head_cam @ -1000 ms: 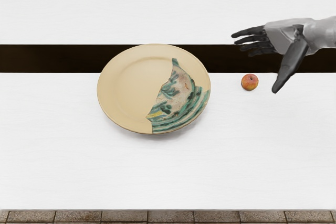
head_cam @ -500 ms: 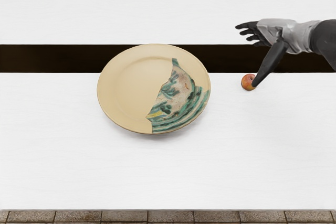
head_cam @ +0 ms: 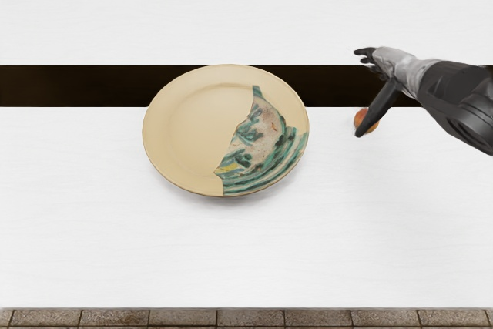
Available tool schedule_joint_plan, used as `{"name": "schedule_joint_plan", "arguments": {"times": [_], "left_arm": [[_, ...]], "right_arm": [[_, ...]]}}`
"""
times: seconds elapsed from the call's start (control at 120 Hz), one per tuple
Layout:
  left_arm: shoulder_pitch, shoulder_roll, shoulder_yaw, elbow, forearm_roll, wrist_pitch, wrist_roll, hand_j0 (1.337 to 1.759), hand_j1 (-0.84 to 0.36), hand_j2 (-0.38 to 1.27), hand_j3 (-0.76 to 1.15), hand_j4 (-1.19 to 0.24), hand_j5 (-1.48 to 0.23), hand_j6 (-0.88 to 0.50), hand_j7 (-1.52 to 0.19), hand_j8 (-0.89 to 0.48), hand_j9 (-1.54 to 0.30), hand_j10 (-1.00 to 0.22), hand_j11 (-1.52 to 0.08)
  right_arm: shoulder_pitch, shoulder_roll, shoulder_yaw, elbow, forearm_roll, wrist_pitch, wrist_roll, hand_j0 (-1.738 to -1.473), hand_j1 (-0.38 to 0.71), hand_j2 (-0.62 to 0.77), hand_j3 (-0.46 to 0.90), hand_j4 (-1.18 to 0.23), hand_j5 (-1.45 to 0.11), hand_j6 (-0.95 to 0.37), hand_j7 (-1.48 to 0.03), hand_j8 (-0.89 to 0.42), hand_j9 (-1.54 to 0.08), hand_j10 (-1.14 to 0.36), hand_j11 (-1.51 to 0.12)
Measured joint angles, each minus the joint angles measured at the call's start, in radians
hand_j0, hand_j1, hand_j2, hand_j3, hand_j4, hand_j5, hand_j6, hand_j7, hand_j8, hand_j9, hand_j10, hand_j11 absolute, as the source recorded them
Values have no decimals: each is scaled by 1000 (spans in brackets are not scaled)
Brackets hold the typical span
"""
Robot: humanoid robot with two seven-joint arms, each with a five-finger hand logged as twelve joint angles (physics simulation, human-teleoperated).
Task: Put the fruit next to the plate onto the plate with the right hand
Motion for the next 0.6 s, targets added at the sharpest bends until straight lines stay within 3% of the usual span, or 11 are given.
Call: {"name": "schedule_joint_plan", "arguments": {"times": [0.333, 0.6], "left_arm": [[0, 0, 0, 0, 0, 0, 0, 1658, 60, 48, 0, -241, -313, -241, -313, -241, -313, -241, -313], [0, 0, 0, 0, 0, 0, 0, 1658, 60, 48, 0, -241, -313, -241, -313, -241, -313, -241, -313]], "right_arm": [[70, 84, -174, -2, 6, -189, 0, -1658, -295, -8, 0, -48, -60, -49, -60, -49, -60, -48, -60], [91, 141, -252, -2, 55, -225, 0, -1658, -294, -8, 0, -48, -61, -49, -61, -49, -61, -48, -61]]}}
